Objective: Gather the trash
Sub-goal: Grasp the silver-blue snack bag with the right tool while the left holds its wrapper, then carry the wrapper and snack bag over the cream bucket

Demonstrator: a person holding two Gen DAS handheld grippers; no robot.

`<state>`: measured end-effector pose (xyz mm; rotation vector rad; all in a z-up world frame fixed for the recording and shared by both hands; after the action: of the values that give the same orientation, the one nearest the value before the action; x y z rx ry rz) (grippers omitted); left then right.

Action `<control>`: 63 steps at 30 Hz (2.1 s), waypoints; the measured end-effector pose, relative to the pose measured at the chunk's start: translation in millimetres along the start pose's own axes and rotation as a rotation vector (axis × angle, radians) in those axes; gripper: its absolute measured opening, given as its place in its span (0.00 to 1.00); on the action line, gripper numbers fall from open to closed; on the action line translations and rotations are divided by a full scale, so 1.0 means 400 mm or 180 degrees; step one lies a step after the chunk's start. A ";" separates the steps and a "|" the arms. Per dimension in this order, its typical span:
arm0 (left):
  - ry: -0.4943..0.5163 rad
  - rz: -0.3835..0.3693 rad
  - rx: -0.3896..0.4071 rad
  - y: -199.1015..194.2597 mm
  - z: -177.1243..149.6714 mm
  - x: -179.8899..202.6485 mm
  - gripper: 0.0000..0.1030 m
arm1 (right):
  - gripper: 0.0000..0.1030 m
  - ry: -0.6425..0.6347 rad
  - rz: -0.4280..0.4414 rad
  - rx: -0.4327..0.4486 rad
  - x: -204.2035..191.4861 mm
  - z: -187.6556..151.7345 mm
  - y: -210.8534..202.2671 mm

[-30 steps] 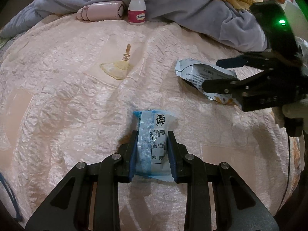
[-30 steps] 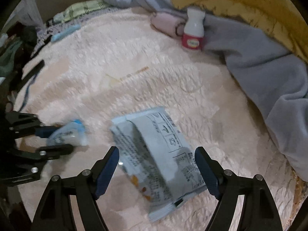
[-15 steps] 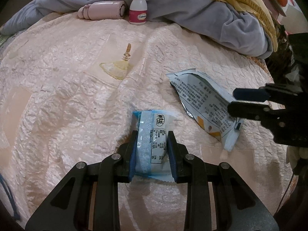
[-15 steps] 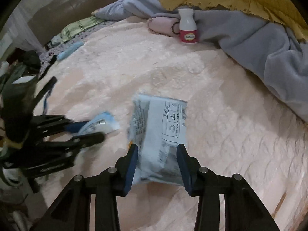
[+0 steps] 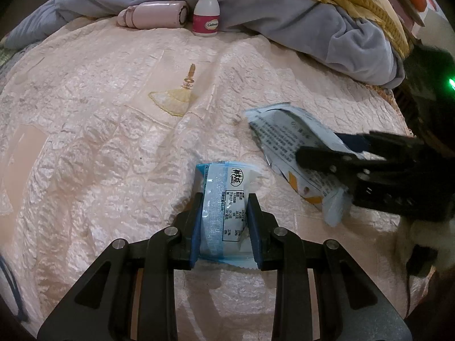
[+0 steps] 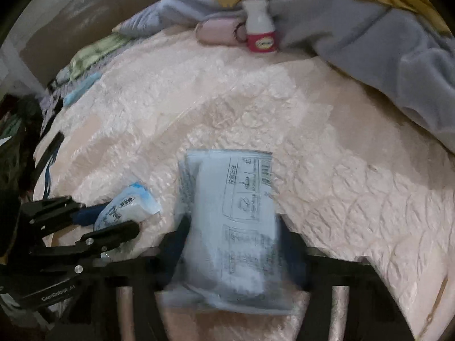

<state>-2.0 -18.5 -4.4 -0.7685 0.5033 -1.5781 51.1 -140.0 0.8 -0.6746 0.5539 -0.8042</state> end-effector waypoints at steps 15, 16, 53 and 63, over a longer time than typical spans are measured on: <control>0.0035 -0.0170 0.0120 -0.091 -0.030 0.080 0.25 | 0.50 0.0296 -0.0353 0.0498 -0.010 -0.125 -0.247; 0.0050 -0.0168 0.0129 -0.097 -0.031 0.087 0.25 | 0.50 0.0350 -0.0366 0.0522 -0.005 -0.134 -0.259; 0.0894 -0.0581 0.0381 -0.229 -0.051 0.514 0.25 | 0.50 0.0966 -0.0894 0.1051 0.134 -0.334 -0.657; 0.1165 -0.0739 0.0379 -0.230 -0.059 0.655 0.25 | 0.50 0.1162 -0.1106 0.1182 0.218 -0.397 -0.765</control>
<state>-90.7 -263.6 94.0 -0.4590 0.5929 -1.9622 -147.3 -417.9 100.8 -0.2803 0.6014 -1.3339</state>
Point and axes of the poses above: each gripper's, at about its wrist camera, not at the fingertips, and y roughly the way its jaws point, x to its right, z to its top, the point moved 4 cm from there along y, roughly the way its jaws point, and after that the axes turned 13 degrees about x, right-handed, at the moved point
